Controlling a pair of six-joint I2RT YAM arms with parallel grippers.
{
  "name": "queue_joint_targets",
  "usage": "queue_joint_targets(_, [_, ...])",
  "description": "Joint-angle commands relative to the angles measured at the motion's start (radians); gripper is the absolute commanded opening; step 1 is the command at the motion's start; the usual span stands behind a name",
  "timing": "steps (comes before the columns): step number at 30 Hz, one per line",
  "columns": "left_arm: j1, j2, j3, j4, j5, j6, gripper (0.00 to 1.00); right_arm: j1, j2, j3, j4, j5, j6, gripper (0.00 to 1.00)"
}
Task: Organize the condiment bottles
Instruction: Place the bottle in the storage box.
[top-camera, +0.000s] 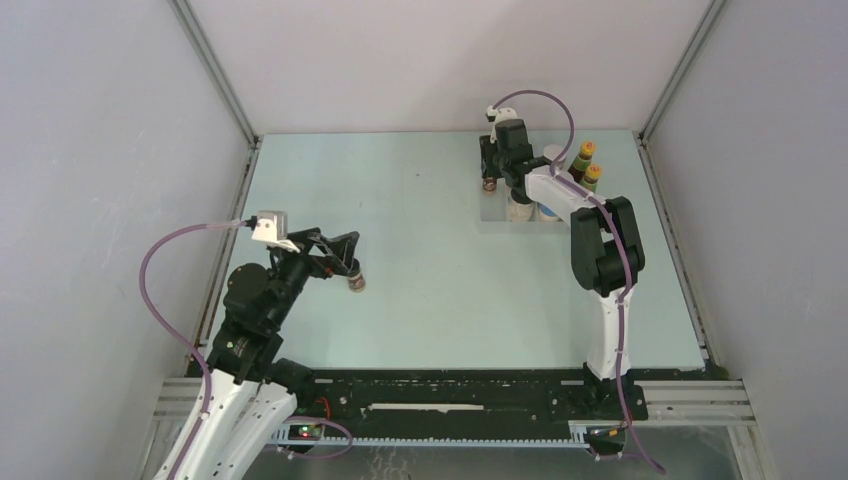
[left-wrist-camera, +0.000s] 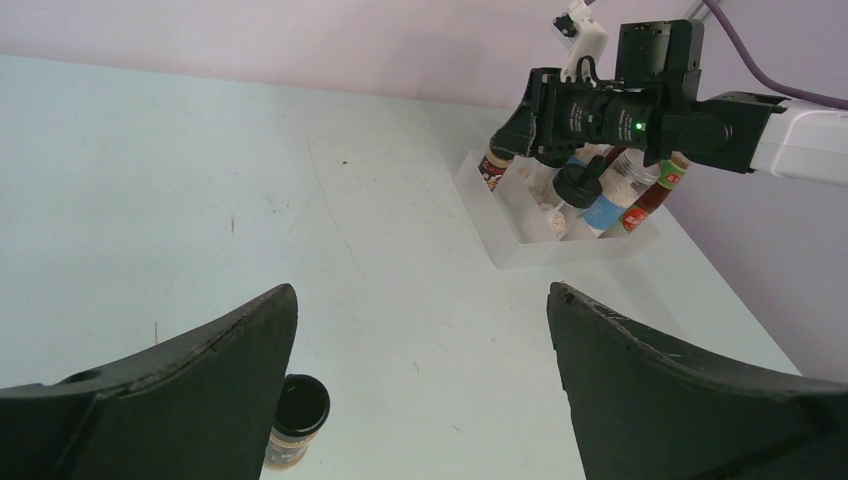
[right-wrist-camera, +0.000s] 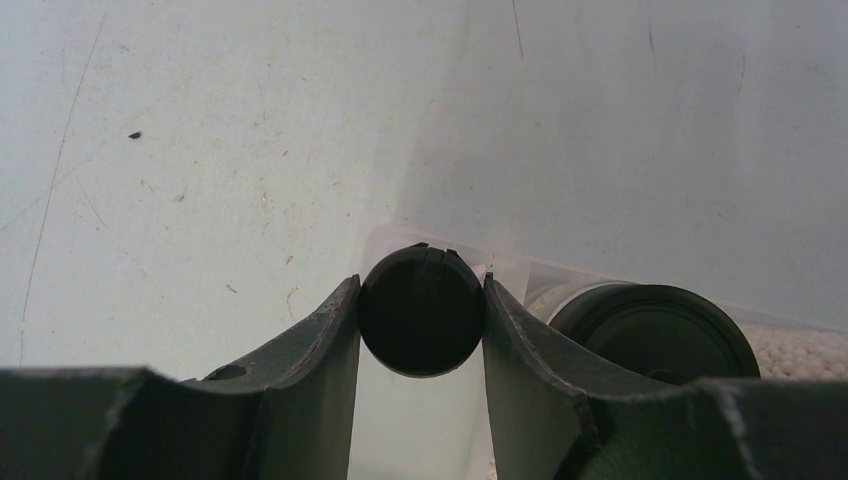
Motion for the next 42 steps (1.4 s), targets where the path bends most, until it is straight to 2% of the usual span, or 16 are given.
queue_joint_targets(1, [0.004, 0.006, -0.002, 0.034, 0.008, 0.024, 0.99, -0.009, 0.01, 0.011, 0.063, -0.002, 0.022, 0.0])
queue_joint_targets(27, [0.004, -0.001, -0.008, 0.035, 0.011, 0.02, 0.99, -0.004, 0.018, -0.002, 0.052, 0.016, 0.011, 0.0])
queue_joint_targets(29, [0.004, -0.001, -0.007, 0.035, 0.011, 0.021, 0.99, -0.003, 0.021, -0.001, 0.049, 0.019, 0.01, 0.06])
queue_joint_targets(35, [0.004, -0.001, -0.008, 0.034, 0.011, 0.021, 0.99, 0.003, 0.023, -0.005, 0.05, 0.031, 0.007, 0.35])
queue_joint_targets(42, [0.004, -0.001, -0.008, 0.034, 0.013, 0.02, 0.99, 0.004, 0.024, -0.007, 0.046, 0.034, 0.007, 0.64])
